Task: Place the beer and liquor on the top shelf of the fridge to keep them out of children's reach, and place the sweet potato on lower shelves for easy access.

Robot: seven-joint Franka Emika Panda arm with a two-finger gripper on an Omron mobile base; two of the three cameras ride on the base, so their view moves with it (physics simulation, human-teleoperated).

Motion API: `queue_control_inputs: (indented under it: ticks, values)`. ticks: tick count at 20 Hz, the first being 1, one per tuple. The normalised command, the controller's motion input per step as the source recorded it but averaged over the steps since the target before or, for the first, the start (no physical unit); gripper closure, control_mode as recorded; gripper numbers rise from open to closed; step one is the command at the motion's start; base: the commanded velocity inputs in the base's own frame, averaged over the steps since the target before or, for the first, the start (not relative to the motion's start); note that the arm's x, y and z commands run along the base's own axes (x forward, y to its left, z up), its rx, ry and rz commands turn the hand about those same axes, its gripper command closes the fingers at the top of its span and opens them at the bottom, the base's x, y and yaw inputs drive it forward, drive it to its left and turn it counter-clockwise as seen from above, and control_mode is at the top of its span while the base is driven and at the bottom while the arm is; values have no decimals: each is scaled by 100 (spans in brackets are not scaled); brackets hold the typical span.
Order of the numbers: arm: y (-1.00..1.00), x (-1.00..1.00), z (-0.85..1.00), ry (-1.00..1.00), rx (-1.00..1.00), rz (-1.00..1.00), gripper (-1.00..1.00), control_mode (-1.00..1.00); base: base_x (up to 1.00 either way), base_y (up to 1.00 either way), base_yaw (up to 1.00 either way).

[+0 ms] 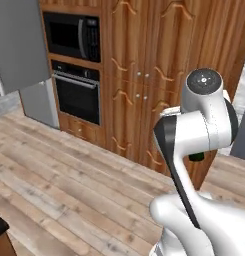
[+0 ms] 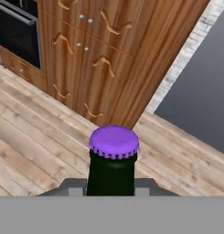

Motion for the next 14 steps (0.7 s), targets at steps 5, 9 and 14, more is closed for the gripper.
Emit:
queue_control_inputs:
  ticks: [5, 9, 14]
  values:
    - [0, 0, 0, 0, 0, 0, 100, 100, 89, -25, 59]
    - [0, 0, 0, 0, 0, 0, 100, 100, 99, 0, 70]
    - [0, 0, 0, 0, 0, 0, 100, 100, 100, 0, 66]
